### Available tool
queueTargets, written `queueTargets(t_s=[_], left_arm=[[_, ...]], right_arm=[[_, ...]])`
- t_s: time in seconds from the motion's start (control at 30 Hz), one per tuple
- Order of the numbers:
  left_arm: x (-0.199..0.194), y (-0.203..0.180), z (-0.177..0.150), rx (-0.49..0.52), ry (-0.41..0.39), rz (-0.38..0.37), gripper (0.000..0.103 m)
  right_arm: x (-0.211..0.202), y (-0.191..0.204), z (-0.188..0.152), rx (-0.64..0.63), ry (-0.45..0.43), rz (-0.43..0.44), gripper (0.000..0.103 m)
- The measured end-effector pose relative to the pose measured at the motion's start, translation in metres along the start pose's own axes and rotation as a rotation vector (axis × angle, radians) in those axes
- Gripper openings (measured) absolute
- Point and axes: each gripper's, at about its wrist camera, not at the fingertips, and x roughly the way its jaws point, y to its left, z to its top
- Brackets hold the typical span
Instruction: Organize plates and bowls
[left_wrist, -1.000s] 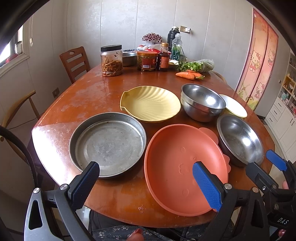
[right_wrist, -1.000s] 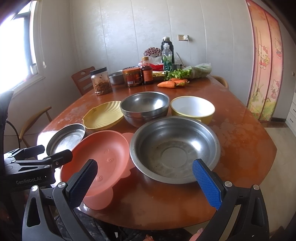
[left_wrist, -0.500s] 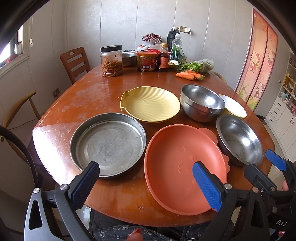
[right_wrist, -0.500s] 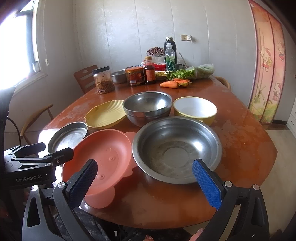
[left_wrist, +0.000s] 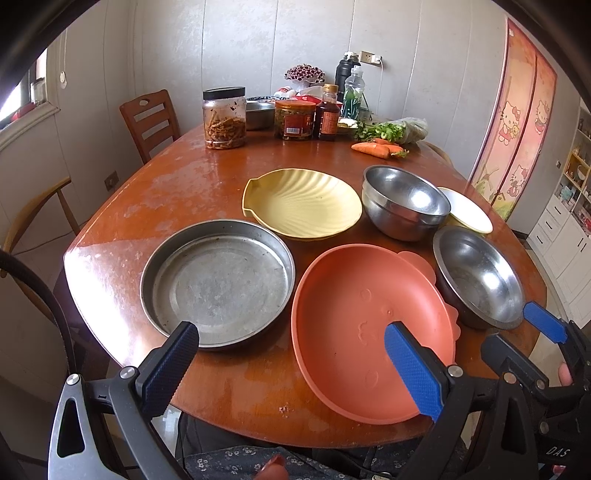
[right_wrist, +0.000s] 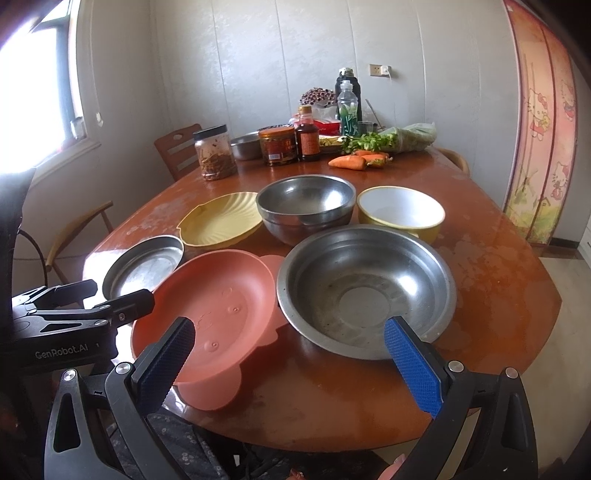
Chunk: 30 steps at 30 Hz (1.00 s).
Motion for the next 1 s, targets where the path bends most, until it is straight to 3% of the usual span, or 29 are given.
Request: queueTargets(t_s=[0.5, 0.8, 1.0], left_arm=[[-0.005, 0.030, -0.004, -0.066, 0.006, 0.014, 0.101], [-0.003, 0.080, -0.001, -0.176, 0.007, 0.057, 0.101], [0.004, 0.108, 0.004, -0.211, 0.021, 0.085, 0.101]], right_arm=[[0.005, 0.021, 0.004, -0.039, 0.023, 0.062, 0.102], [0.017, 0.059, 0.034, -0.095, 0.013, 0.155, 0.102], [0.050, 0.084, 0.057, -0.104, 0.072, 0.183, 0.102]])
